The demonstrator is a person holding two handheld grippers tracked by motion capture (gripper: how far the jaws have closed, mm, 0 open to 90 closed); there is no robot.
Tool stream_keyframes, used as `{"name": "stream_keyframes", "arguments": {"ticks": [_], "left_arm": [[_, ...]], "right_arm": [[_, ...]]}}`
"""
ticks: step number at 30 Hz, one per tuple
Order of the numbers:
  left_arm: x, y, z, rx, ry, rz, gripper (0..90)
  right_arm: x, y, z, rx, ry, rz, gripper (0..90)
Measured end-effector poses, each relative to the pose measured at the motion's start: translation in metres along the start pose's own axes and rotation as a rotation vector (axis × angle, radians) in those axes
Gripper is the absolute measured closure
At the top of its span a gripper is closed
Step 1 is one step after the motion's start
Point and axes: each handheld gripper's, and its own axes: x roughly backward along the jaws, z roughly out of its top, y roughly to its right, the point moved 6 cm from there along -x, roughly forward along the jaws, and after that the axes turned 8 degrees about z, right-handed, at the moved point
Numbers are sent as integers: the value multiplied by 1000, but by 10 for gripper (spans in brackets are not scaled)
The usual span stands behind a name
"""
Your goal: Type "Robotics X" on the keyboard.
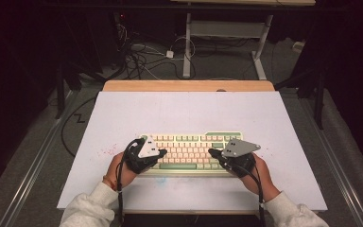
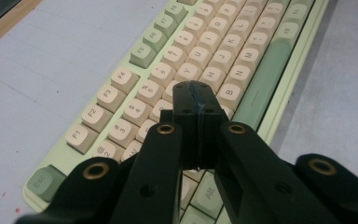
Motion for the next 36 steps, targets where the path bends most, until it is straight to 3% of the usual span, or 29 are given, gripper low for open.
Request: {"name": "stream_keyframes", "arguments": {"ticks": [23,36], "left_arm": [[-19,3,13,-20,-45,-27,880],[-26,2,15,-9,-58,-30,879]], "right_arm": [[-1,1,-2,3,-11,2,900],[-1,1,-2,4,-13,3,900]]}}
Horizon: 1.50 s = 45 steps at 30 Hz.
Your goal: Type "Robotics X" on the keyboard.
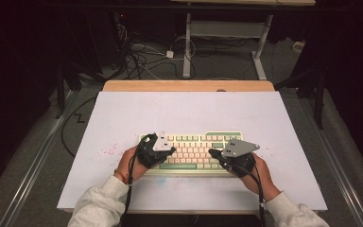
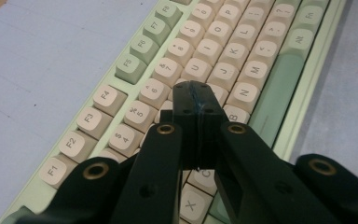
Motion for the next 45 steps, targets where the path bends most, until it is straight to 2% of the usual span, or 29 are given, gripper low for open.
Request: {"name": "stream_keyframes", "arguments": {"ticks": [18,32,40,44,45], "left_arm": [[-14,-3,4,10,-18,-9,879],[-24,-5,1,2,-60,21,879],[-28,-4,1,-11,-71,22,879],[-28,-4,1,-6,-65,18,879],[-25,-4,3,0,-45,12,879]], "right_arm": [[1,0,1,3,4,4,900],[2,0,1,8,2,2,900],[1,-1,0,7,-2,6,900],[1,0,0,7,-5,8,900],[1,0,0,7,-6,7,900]]}}
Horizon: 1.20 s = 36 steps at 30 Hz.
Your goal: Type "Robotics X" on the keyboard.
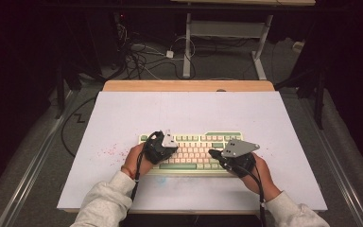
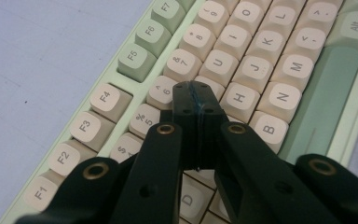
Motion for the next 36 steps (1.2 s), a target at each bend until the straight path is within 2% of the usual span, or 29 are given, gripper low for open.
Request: {"name": "stream_keyframes", "arguments": {"ticks": [4,18,21,27,36], "left_arm": [[8,-2,4,3,37,17,879],[28,-7,2,23,115,56,879],[31,-7,2,28,125,62,879],[36,-6,-1,9,127,73,879],[47,-9,-12,5,146,108,879]], "right_arm": [[1,1,0,1,4,-2,900],[2,3,-1,-1,5,-7,900],[2,3,-1,-5,5,-9,900],[1,4,-2,-7,5,-11,900],[1,4,-1,-5,5,-15,900]]}}
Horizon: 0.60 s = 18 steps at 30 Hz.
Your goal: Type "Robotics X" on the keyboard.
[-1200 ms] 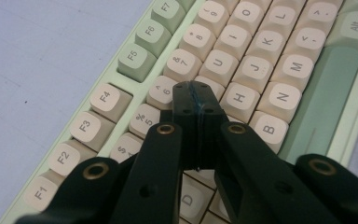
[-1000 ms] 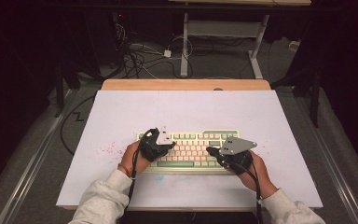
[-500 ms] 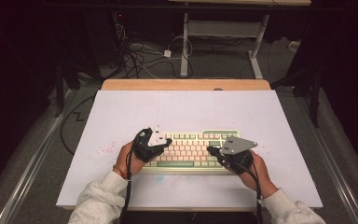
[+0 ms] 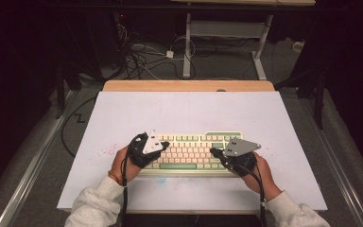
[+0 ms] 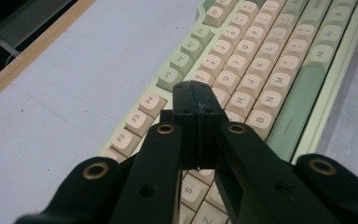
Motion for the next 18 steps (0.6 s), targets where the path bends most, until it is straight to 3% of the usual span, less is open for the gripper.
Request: {"name": "stream_keyframes", "arguments": {"ticks": [11,18], "left_arm": [[17,-4,-17,4,5,36,879],[30,-7,-29,32,17,43,879]], "right_arm": [[-3,-2,-1,5,-9,3,900],[-6,-2,-3,4,-24,5,900]]}}
